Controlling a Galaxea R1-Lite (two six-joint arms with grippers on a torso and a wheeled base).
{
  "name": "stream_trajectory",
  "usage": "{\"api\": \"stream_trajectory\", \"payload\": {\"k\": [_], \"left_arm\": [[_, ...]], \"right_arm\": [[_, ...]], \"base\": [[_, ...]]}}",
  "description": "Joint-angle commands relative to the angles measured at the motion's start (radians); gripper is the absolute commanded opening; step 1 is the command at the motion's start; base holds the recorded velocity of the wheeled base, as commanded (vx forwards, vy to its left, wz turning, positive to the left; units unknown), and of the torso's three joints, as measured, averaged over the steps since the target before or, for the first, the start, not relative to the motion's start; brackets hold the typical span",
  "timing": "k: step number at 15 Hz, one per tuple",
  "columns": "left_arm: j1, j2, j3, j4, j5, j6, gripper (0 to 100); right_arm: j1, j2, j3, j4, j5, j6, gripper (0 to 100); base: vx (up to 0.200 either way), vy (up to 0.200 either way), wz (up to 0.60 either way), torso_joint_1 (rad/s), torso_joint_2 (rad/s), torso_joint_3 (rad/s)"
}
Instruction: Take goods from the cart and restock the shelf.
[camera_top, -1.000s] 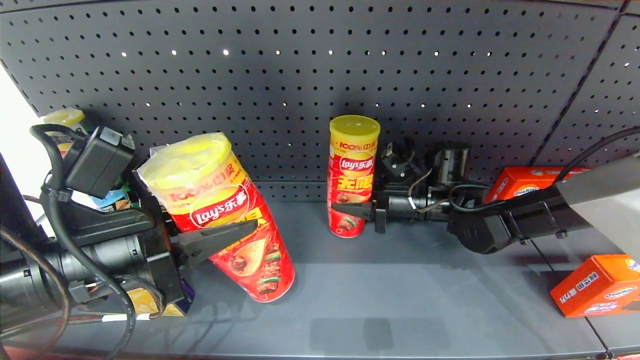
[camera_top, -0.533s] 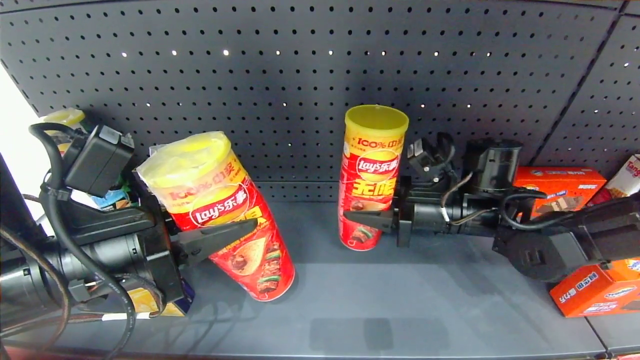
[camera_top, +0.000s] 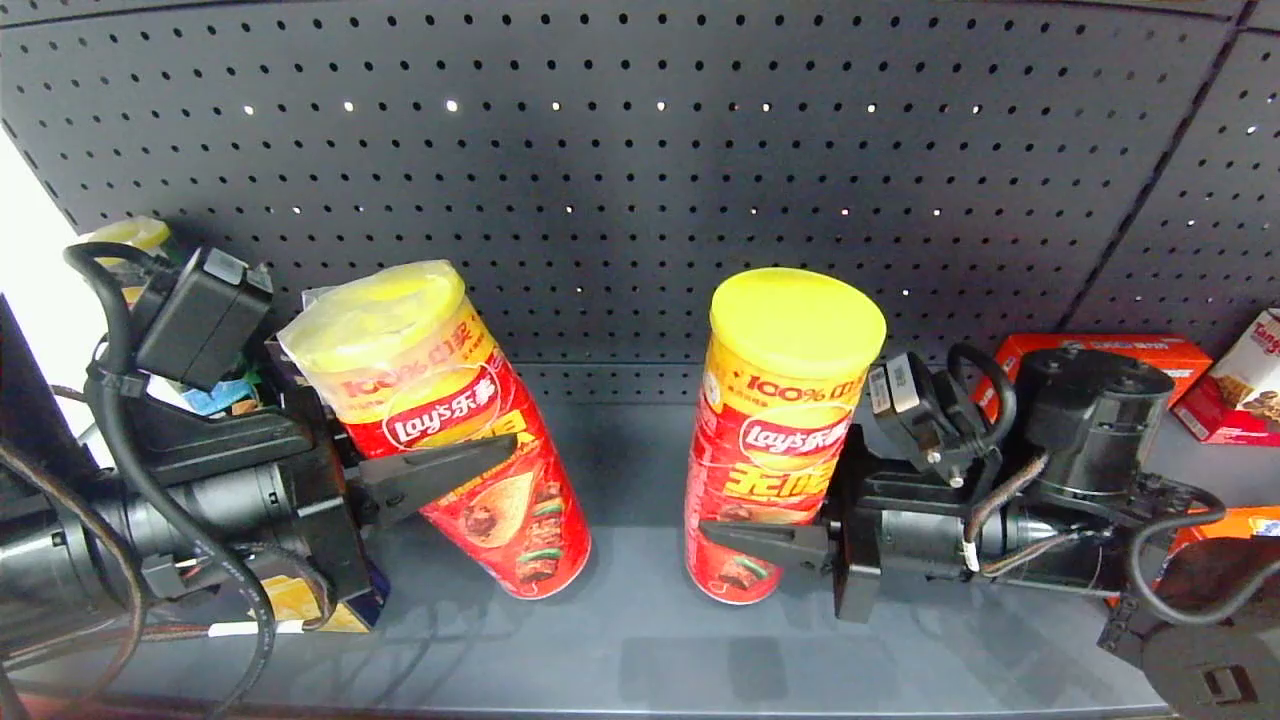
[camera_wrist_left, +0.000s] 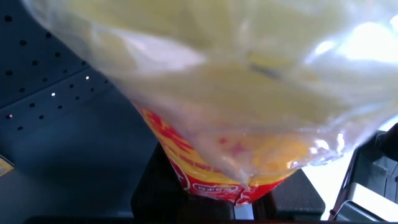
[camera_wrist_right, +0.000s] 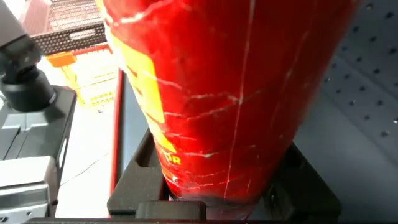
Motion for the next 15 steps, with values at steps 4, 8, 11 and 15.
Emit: {"api": "stream_trajectory", "payload": {"k": [4, 8, 11, 15], "left_arm": [[0.001, 0.002, -0.002, 0.000, 0.000, -0.001, 0], [0.001, 0.000, 0.006, 0.000, 0.000, -0.002, 0], [0.003, 0.000, 0.007, 0.000, 0.002, -0.002, 0], [0.007, 0.002, 0.007, 0.000, -0.001, -0.002, 0]], "right_arm": [[0.014, 0.066, 0.103, -0.102, -0.002, -0.002, 0], [0.011, 0.110, 0.103, -0.129, -0.002, -0.002, 0], [0.011, 0.124, 0.102, -0.131, -0.001, -0.003, 0], [0.011, 0.113, 0.114, -0.131, -0.005, -0.014, 100]], "base": [[0.000, 0.000, 0.00, 0.000, 0.00, 0.000], [0.000, 0.000, 0.00, 0.000, 0.00, 0.000], [0.000, 0.000, 0.00, 0.000, 0.00, 0.000], [0.000, 0.000, 0.00, 0.000, 0.00, 0.000]]}}
